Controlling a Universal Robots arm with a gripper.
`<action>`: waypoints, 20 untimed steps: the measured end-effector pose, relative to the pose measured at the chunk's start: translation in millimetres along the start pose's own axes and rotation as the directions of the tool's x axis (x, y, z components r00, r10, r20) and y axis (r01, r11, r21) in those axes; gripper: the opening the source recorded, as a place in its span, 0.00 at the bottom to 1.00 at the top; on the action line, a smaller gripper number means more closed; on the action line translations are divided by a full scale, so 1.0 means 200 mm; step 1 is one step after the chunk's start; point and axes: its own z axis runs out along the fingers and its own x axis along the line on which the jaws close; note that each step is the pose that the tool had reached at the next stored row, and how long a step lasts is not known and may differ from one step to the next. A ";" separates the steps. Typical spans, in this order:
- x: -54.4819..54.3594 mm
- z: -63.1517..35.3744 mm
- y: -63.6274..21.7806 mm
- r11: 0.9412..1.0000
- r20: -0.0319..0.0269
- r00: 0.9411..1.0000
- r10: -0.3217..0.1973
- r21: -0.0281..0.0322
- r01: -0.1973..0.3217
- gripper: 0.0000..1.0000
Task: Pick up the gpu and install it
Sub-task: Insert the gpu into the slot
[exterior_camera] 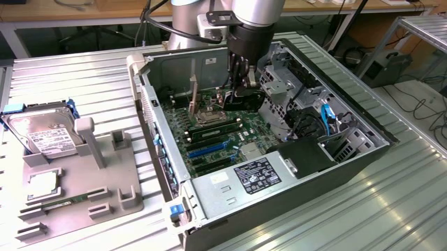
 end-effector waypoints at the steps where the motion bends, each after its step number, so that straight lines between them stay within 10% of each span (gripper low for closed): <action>1: 0.00 0.000 0.000 1.000 0.000 1.000 -0.003 0.000 0.003 0.26; 20: 0.00 0.000 0.000 0.998 0.001 0.998 -0.067 -0.002 0.067 0.26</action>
